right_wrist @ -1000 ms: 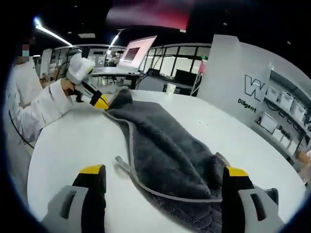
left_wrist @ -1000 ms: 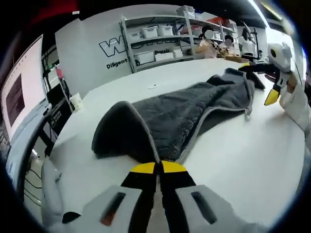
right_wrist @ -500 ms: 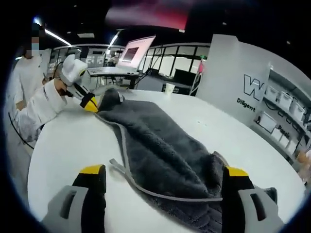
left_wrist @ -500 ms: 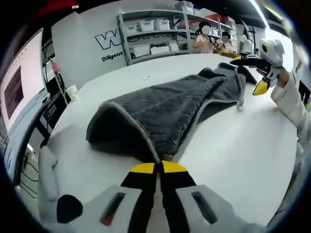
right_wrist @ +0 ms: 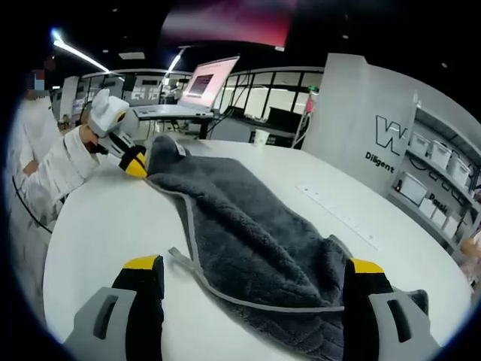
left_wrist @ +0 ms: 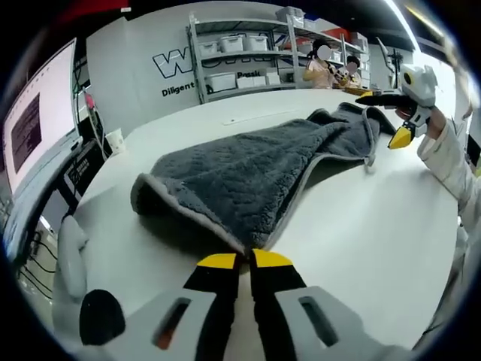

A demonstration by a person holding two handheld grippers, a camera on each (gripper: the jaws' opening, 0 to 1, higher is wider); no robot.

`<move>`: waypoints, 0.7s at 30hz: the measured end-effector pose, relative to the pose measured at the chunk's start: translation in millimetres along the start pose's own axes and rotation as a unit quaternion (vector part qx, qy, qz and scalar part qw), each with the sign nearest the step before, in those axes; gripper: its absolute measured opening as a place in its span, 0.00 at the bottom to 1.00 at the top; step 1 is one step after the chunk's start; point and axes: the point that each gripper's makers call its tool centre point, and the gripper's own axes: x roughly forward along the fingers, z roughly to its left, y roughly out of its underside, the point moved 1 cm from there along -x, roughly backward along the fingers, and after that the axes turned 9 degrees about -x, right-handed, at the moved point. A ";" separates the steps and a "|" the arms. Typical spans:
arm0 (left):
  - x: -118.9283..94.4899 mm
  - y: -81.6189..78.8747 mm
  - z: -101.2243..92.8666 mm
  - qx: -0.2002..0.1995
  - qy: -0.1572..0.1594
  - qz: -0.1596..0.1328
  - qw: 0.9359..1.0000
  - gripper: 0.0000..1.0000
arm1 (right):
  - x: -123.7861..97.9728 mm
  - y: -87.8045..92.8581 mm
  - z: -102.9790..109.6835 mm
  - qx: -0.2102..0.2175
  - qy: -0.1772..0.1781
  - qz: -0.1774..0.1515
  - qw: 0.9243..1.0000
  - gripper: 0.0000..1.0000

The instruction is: Open the folded towel by lifting each exposed corner and separating the folded layers until the towel lies flat within the target outline without major curled edges

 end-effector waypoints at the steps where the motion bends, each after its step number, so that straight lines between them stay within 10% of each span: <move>1: -0.7 0.2 0.2 0.000 -0.001 -0.001 1.000 0.06 | 0.0 -0.1 0.2 -0.002 0.001 0.001 1.000 0.99; 21: -33.5 -8.8 2.5 -0.008 -0.058 -0.018 0.998 0.93 | -3.5 -2.4 -1.4 0.000 0.006 -0.003 1.000 0.99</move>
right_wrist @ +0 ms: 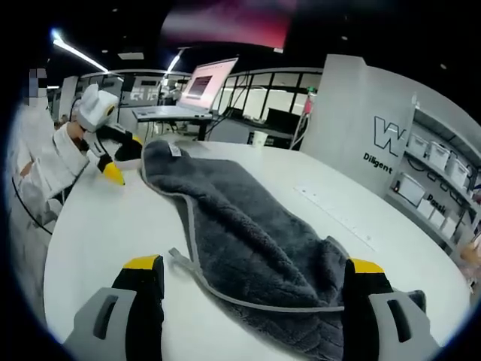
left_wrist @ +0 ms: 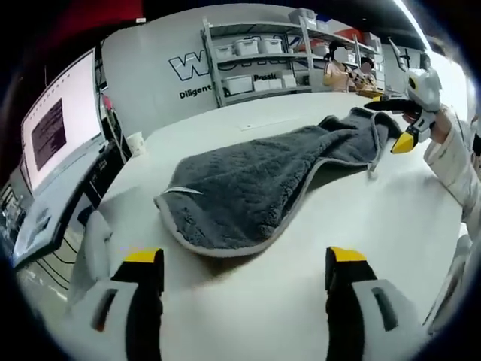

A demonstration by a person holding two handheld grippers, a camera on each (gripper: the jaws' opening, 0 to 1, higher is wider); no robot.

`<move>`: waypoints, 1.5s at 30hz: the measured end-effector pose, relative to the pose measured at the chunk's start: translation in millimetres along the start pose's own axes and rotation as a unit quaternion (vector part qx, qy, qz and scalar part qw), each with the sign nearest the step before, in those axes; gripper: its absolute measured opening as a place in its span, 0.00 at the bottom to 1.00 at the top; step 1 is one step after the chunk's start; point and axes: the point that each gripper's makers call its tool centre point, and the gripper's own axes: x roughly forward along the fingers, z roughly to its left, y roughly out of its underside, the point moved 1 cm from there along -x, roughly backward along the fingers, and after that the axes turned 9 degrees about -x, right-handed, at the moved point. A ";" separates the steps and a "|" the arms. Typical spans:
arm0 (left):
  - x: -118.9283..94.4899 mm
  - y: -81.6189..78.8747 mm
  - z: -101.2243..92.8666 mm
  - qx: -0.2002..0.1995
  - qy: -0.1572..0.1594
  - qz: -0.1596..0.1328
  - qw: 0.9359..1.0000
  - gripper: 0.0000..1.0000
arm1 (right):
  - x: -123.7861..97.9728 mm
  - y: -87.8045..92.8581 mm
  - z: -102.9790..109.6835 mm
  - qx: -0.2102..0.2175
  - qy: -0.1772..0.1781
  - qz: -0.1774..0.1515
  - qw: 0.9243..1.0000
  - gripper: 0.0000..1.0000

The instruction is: Open the folded towel by lifting each exposed corner and separating the folded layers until the towel lies flat within the target outline without major curled edges

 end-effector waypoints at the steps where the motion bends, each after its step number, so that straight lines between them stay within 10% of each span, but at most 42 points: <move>1: -3.2 -4.2 -0.1 0.000 -0.002 -0.006 1.000 0.96 | -0.1 0.1 0.0 0.000 0.000 0.000 1.000 0.99; 5: -2.6 -23.7 -5.2 -0.008 0.014 -0.046 0.999 0.99 | -0.1 0.5 0.0 0.003 -0.001 0.001 1.000 0.99; 28: 60.0 -95.1 -20.1 0.023 0.071 -0.073 0.995 0.99 | -3.7 1.4 -7.4 0.017 0.008 -0.002 1.000 0.99; 45: 116.6 -136.0 9.6 0.018 0.040 -0.065 0.997 0.99 | -7.1 -0.6 -3.8 0.011 0.006 -0.005 1.000 0.99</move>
